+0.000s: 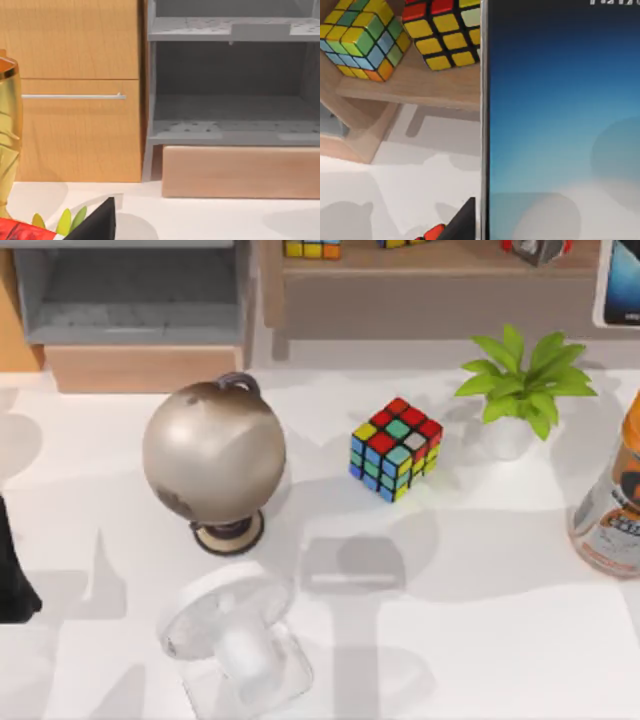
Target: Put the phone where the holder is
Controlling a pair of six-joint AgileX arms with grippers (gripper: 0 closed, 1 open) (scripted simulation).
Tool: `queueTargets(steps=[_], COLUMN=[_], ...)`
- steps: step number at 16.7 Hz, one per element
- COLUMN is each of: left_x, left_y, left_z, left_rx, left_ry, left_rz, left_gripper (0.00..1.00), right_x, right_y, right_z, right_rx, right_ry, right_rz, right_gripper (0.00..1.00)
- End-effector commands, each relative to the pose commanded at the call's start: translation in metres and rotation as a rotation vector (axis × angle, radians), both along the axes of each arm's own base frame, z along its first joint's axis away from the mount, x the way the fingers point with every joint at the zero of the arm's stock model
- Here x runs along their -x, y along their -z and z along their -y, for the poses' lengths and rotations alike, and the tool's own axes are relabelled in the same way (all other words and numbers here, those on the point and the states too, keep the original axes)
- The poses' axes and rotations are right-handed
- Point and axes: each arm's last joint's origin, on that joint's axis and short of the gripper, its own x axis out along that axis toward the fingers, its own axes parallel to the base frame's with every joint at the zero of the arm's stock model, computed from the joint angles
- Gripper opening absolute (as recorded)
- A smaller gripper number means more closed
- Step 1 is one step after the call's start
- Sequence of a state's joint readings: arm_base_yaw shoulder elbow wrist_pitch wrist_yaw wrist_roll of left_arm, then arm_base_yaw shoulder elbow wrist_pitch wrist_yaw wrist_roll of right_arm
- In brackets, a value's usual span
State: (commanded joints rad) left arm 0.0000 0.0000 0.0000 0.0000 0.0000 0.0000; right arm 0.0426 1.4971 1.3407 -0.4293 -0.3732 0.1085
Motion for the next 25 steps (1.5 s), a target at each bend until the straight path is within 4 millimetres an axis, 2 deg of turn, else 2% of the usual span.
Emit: queueTargets(steps=[2,5,8,11,14,18,25], left_x=[0.000,0.000,0.000,0.000,0.000,0.000,0.000], left_y=[0.000,0.000,0.000,0.000,0.000,0.000,0.000], left_z=[0.000,0.000,0.000,0.000,0.000,0.000,0.000], left_rx=[0.000,0.000,0.000,0.000,0.000,0.000,0.000], left_ry=[0.000,0.000,0.000,0.000,0.000,0.000,0.000], left_rz=[0.000,0.000,0.000,0.000,0.000,0.000,0.000], left_gripper=[1.00,1.00,1.00,1.00,1.00,1.00,1.00], right_x=[0.008,0.030,0.059,0.089,0.116,0.140,0.142], right_y=[-0.006,-0.002,0.013,0.036,0.063,0.091,0.096], right_z=[0.038,0.091,0.135,0.166,0.185,0.194,0.195], right_rx=[0.057,0.152,0.230,0.273,0.277,0.249,0.238], right_ry=[0.013,0.036,0.057,0.073,0.080,0.082,0.080], right_rz=[0.088,0.171,0.209,0.218,0.212,0.203,0.198], right_gripper=[0.00,0.00,0.00,0.00,0.00,0.00,0.00])
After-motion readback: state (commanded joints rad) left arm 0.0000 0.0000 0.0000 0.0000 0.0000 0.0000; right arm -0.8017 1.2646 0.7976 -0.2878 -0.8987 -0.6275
